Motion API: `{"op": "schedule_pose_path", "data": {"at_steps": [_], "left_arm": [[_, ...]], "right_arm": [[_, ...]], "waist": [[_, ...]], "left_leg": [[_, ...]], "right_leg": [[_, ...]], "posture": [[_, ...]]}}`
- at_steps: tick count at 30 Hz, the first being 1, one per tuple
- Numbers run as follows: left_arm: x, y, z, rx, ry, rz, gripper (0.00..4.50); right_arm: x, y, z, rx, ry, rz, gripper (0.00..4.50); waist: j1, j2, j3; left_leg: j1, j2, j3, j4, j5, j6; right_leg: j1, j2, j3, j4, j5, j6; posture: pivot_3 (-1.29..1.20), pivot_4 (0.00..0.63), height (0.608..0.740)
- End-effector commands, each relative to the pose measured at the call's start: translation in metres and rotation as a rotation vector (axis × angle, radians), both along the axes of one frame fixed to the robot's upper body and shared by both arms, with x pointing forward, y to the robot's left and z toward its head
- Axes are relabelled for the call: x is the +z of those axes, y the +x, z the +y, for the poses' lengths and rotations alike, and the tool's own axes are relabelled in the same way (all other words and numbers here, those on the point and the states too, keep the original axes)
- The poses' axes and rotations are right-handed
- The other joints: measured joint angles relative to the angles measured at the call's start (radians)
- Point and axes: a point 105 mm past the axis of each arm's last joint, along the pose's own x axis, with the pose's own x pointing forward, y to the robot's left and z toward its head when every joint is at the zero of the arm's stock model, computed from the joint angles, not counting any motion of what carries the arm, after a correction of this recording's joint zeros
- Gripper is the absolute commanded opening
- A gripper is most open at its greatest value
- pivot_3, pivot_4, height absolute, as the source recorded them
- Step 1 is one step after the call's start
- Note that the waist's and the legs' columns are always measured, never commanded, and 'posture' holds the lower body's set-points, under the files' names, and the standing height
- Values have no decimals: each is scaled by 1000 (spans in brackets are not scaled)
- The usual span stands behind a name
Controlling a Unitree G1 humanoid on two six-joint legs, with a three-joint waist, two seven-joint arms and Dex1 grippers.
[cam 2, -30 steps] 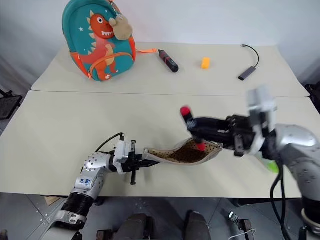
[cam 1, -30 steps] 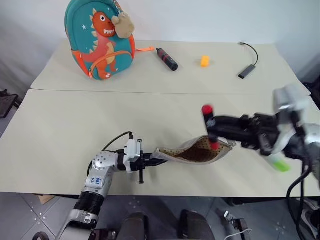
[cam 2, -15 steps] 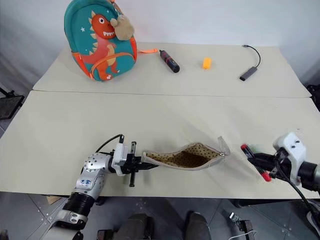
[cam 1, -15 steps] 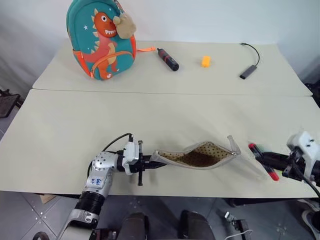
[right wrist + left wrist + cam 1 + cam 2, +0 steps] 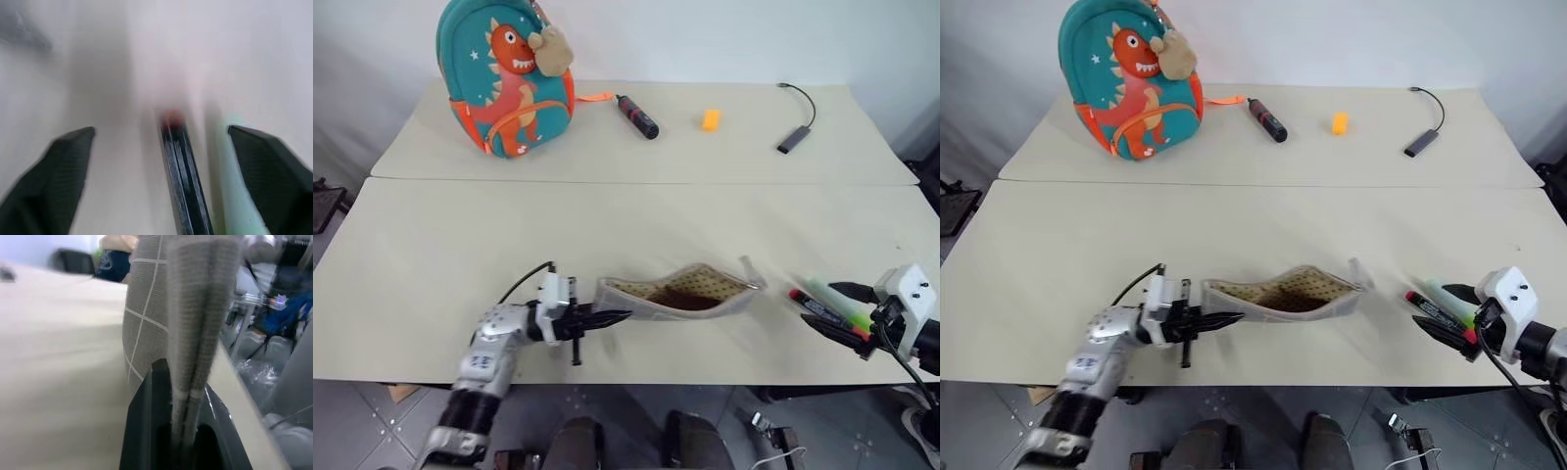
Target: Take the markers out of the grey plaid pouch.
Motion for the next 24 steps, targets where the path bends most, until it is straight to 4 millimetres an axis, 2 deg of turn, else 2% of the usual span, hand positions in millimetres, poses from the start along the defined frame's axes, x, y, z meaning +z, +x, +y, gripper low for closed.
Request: {"op": "schedule_pose_path", "data": {"at_steps": [1,2,4,8,11,14,19,22,24], "left_arm": [[24,2,34,113,-189,236,0],[28,2,44,143,-239,311,0],[32,2,80,259,-380,503,0],[40,-3,125,437,-592,664,0],[38,-10,140,515,-666,782,0],[38,-23,159,615,-750,799,0],[36,-19,182,803,-887,840,0],[31,-25,179,838,-828,874,737],[29,-26,193,954,-829,815,1307]], "right_arm": [[26,-12,36,167,60,-228,4456],[26,-13,45,189,89,-248,4456],[18,-20,66,286,94,-290,4456],[3,-36,89,453,74,-319,4456],[-1,-45,98,557,58,-342,4456],[-9,-52,105,687,68,-257,4456],[-9,-39,104,674,64,-292,4456],[-13,-33,102,659,60,-298,4500],[-15,-31,100,654,62,-297,4500]], "waist": [[-1,4,1],[-1,4,1],[-3,3,2],[-5,4,2],[-4,4,2],[-9,4,2],[-12,4,2],[-16,4,2],[-20,4,2]], "left_leg": [[1,0,-1,0,0,0],[1,-1,-1,0,0,0],[3,-1,-1,1,0,0],[3,3,-4,1,-1,0],[3,2,-5,1,-1,1],[6,2,-5,1,-2,0],[11,3,-6,1,-2,-2],[16,3,-6,0,-4,-3],[16,4,-5,-1,-5,-3]], "right_leg": [[1,0,0,1,0,0],[0,-1,2,2,0,0],[1,-2,3,3,0,0],[1,-2,3,3,0,0],[2,-3,3,3,0,-1],[5,-3,3,2,0,-1],[10,-2,2,2,-1,-3],[14,-2,2,1,-3,-5],[14,-2,2,1,-3,-5]], "posture": [[0,150,740],[0,150,740],[0,150,740],[0,150,740],[0,150,740],[0,150,740],[0,150,740],[0,150,740],[0,150,740]]}}
